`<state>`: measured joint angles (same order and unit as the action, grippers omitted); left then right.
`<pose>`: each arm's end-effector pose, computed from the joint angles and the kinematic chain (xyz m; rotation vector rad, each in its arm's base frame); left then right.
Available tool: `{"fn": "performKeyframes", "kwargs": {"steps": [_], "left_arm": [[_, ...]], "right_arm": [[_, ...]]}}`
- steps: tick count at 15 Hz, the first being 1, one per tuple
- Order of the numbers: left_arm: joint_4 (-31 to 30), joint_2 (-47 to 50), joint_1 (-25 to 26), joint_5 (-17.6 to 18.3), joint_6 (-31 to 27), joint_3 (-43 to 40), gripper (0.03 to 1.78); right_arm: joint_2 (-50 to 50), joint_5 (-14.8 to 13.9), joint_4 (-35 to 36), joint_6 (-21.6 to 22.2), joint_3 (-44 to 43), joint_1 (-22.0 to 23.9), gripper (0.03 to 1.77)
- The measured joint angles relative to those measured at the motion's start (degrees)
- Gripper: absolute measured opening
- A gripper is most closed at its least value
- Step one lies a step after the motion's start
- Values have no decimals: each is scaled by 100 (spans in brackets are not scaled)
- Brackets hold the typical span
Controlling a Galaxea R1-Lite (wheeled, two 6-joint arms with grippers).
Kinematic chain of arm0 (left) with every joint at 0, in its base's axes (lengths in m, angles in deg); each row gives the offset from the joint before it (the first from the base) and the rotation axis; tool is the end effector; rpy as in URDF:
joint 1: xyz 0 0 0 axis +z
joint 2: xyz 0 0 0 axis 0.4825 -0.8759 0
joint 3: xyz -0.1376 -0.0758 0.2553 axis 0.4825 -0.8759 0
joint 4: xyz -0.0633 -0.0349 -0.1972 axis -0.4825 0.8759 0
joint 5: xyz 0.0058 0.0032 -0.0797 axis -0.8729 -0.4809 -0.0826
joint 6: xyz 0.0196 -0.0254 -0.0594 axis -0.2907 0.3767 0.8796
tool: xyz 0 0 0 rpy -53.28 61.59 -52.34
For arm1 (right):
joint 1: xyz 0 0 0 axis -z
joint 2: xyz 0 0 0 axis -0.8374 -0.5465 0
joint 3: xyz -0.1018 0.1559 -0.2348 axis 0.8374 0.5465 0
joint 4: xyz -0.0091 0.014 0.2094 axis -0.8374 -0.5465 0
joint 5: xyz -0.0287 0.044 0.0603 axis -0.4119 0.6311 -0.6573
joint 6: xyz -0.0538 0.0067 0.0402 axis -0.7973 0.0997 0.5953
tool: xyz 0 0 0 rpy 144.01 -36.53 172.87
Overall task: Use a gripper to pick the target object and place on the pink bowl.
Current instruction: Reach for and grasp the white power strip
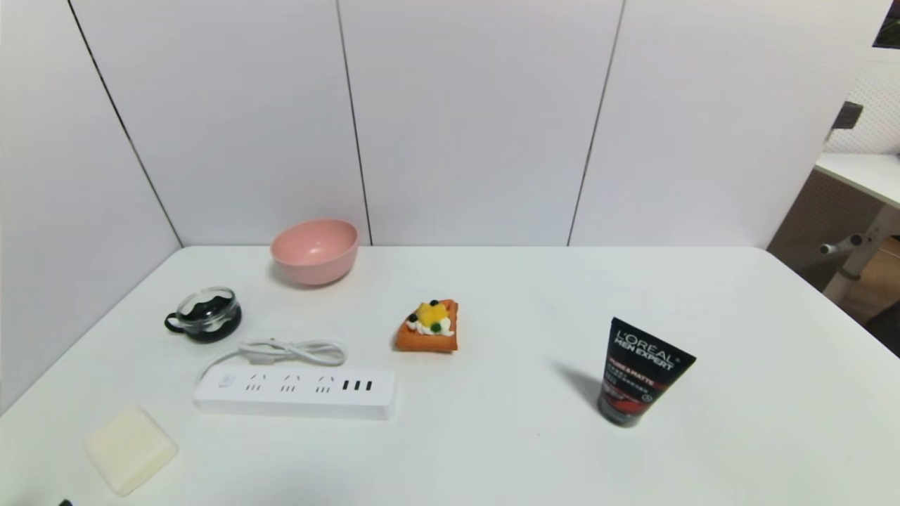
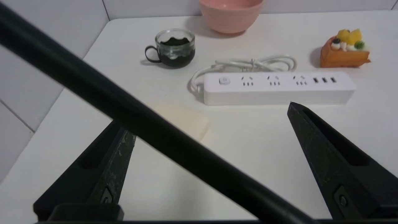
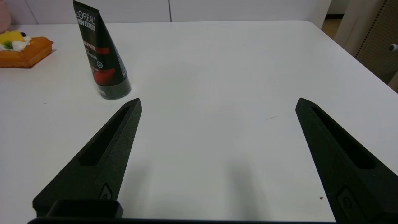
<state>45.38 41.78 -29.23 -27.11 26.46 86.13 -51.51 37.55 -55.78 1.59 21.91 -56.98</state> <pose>0.0601 -0.0015 0.1428 0.0044 0.0477 -0.0231 0.0437 -0.0002 0.0802 0.0125 -0.0332 -0.0026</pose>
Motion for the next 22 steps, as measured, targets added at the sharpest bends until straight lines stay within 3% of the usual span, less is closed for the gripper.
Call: {"fn": "performKeyframes", "kwargs": {"steps": [6, 11, 14, 19, 22], "left_arm": [[30, -2199, -15, 24, -37, 1974, 169], [608, -4146, -99, 204, -712, 3952, 169], [1264, -5124, -210, 997, -1442, 4730, 169], [2472, -6365, -243, 3185, -3084, 5759, 169], [3010, -6826, -194, 4219, -4303, 5910, 169]], "right_arm": [[0, 5, 0, 6, 0, 0, 171], [0, 2, -2, 6, 0, 1, 171], [0, 2, -2, 4, 0, 0, 171], [0, 2, 0, 2, 0, -2, 171], [0, 0, 0, 6, 0, 0, 171]]}}
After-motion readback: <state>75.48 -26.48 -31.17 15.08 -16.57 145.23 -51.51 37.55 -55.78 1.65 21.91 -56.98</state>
